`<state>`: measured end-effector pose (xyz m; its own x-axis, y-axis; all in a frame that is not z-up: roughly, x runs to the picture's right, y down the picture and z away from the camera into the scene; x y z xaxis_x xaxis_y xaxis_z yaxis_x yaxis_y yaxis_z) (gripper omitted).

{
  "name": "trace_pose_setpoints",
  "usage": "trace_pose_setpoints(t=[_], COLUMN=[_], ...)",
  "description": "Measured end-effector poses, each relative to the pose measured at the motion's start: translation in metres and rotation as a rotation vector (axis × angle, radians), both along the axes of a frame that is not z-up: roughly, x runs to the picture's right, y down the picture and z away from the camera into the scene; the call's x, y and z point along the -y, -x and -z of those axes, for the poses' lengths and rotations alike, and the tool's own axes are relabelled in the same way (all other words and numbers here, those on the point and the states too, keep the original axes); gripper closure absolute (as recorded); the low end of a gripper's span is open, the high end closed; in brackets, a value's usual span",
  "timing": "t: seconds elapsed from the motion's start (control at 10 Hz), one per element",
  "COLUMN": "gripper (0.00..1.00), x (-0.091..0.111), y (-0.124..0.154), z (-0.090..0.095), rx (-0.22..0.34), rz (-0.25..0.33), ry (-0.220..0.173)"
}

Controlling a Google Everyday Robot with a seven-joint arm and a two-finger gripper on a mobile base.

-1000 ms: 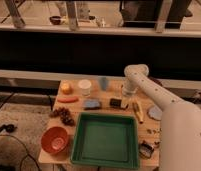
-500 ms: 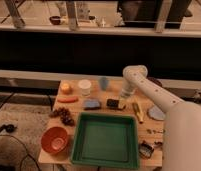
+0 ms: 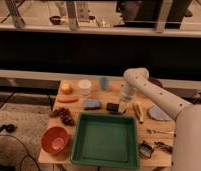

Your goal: Wipe table surface with eraser

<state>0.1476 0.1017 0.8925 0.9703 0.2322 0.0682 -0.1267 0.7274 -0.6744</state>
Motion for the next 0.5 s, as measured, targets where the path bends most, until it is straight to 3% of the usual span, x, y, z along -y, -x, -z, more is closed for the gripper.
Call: trace_pose_setpoints(t=[0.5], gripper=[1.00], x=[0.006], y=[-0.020], z=[-0.024], rx=[-0.057], rz=[-0.006], ry=[0.012])
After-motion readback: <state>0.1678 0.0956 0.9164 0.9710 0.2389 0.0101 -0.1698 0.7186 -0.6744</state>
